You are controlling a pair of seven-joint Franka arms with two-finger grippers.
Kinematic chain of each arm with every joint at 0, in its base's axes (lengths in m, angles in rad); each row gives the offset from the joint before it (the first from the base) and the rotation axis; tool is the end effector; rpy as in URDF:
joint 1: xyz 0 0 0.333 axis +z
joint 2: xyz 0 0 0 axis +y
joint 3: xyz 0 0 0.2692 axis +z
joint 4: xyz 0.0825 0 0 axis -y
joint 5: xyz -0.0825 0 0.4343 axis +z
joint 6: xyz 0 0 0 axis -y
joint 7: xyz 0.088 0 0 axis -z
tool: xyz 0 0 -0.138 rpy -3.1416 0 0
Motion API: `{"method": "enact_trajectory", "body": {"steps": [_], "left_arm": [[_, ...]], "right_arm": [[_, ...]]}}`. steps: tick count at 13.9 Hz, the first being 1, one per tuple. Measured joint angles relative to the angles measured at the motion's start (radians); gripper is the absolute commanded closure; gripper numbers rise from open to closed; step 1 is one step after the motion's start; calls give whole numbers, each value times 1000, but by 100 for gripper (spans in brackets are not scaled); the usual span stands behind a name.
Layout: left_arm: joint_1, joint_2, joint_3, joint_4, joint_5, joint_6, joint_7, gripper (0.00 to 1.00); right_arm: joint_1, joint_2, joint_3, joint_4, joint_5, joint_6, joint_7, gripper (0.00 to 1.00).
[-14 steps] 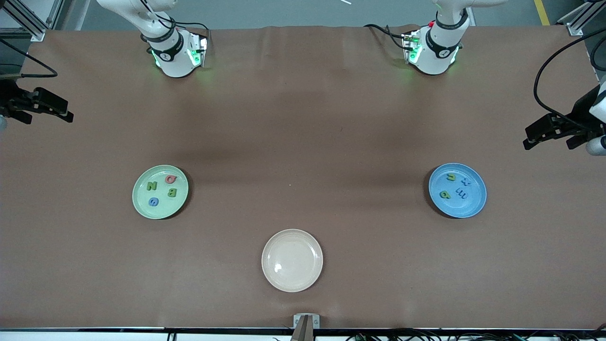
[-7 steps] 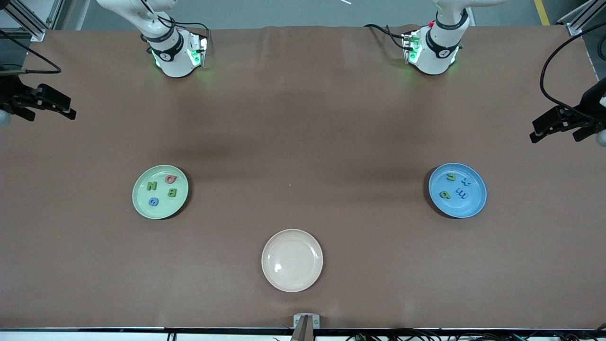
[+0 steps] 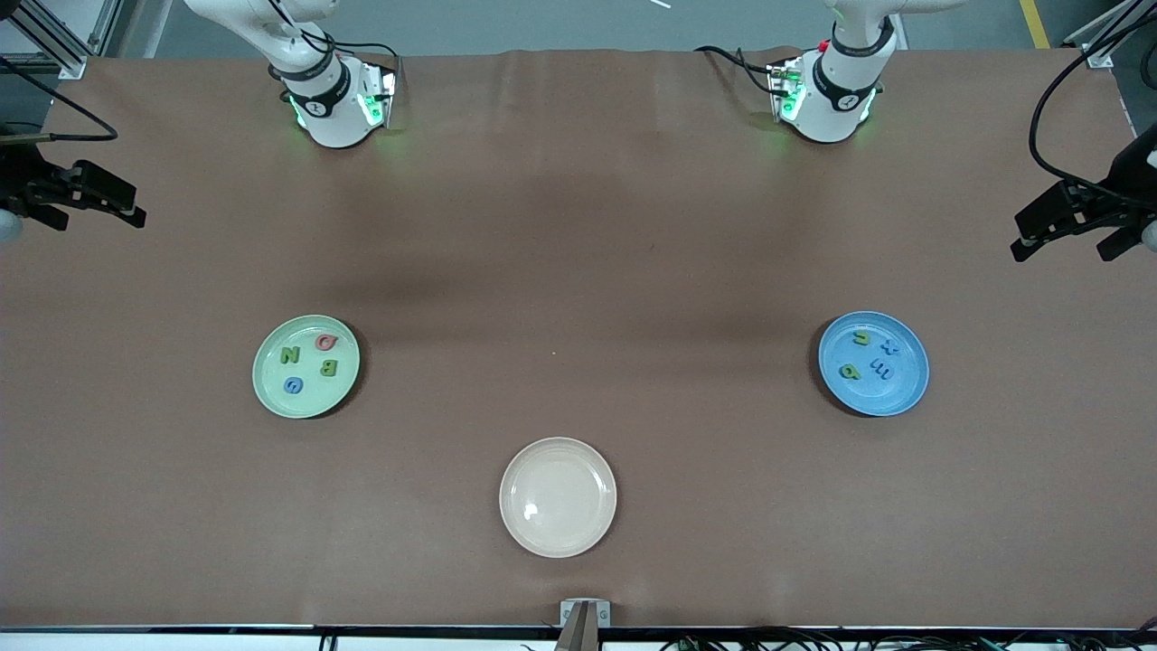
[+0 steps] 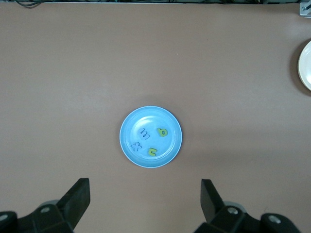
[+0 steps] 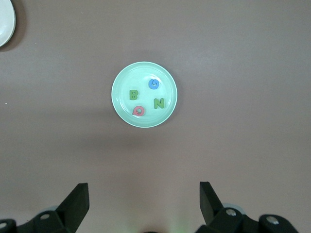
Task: Sort upper and lower case letters into plates
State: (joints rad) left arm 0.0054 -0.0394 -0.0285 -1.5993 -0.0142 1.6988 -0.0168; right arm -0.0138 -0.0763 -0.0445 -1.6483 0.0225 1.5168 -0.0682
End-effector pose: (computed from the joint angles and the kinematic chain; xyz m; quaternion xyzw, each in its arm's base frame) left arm 0.6113 -0.0162 0.5680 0.9976 -0.0028 0.0692 0.0079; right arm 0.5756 -0.0310 0.5470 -0.9995 -0.0054 0.0268 0.0147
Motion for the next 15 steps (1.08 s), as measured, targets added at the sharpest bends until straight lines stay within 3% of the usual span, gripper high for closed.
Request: {"method": "enact_trajectory", "body": {"steps": [15], "left_arm": [[0,8,0,0,0,8,-2,0]], "right_arm": [[0,0,0,-4,15,-17,0,0]]}}
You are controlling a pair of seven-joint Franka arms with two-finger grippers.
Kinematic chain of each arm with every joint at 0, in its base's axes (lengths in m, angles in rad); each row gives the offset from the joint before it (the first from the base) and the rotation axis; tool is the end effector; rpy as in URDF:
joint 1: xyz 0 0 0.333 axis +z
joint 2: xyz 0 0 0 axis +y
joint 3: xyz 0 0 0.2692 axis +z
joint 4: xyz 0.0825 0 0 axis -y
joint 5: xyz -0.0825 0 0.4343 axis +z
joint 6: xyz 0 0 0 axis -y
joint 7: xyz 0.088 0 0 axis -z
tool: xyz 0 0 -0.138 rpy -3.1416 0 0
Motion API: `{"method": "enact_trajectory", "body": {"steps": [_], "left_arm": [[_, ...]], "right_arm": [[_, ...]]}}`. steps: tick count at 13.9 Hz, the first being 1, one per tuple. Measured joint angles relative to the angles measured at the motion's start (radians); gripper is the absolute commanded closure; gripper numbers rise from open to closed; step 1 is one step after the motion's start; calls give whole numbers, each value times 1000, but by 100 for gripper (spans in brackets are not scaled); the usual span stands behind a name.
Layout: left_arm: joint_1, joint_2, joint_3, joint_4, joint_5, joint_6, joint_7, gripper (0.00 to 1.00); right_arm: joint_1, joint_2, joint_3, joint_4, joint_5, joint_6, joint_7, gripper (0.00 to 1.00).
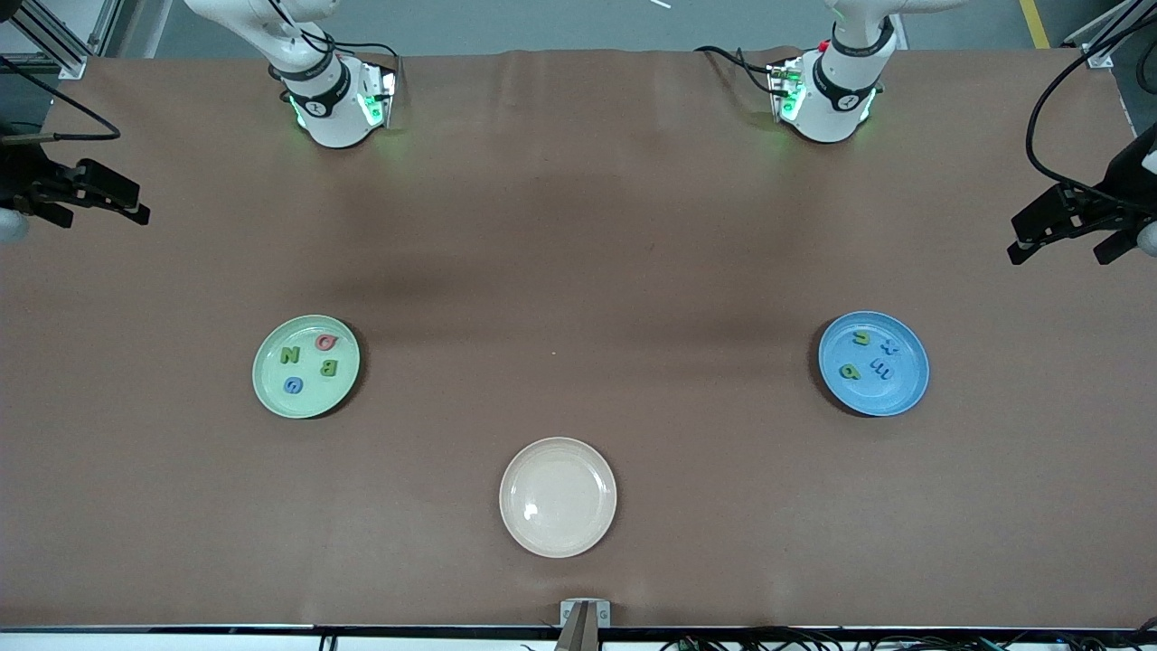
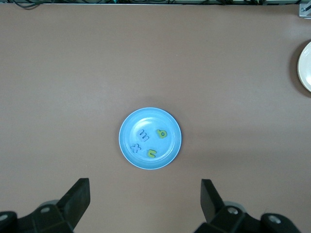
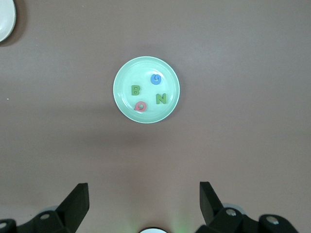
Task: Sort upper and lower case letters into plates
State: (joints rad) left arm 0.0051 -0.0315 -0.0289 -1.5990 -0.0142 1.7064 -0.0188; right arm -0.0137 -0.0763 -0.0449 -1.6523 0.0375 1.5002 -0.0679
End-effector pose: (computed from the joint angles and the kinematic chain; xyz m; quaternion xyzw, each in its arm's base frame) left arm 0.6140 -0.0166 0.5641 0.9976 -0.0020 0.0692 0.0081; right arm 0.5731 -0.0289 0.5438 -0.9991 -0.0054 0.0366 0.0228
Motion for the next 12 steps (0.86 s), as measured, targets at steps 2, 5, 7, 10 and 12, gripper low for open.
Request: {"method": "enact_trajectory", "body": {"steps": [2,5,7,10,12], "left_arm": [[0,2,0,0,0,0,0,0],[0,2,0,0,0,0,0,0],[0,2,0,0,0,0,0,0],[0,2,0,0,0,0,0,0],[0,2,0,0,0,0,0,0]], "right_arm": [[0,0,0,0,8,0,0,0],[0,0,-1,0,10,1,0,0],[0,0,-1,0,10,3,0,0],[0,0,-1,0,10,4,0,0],[0,0,-1,0,10,4,0,0]]}}
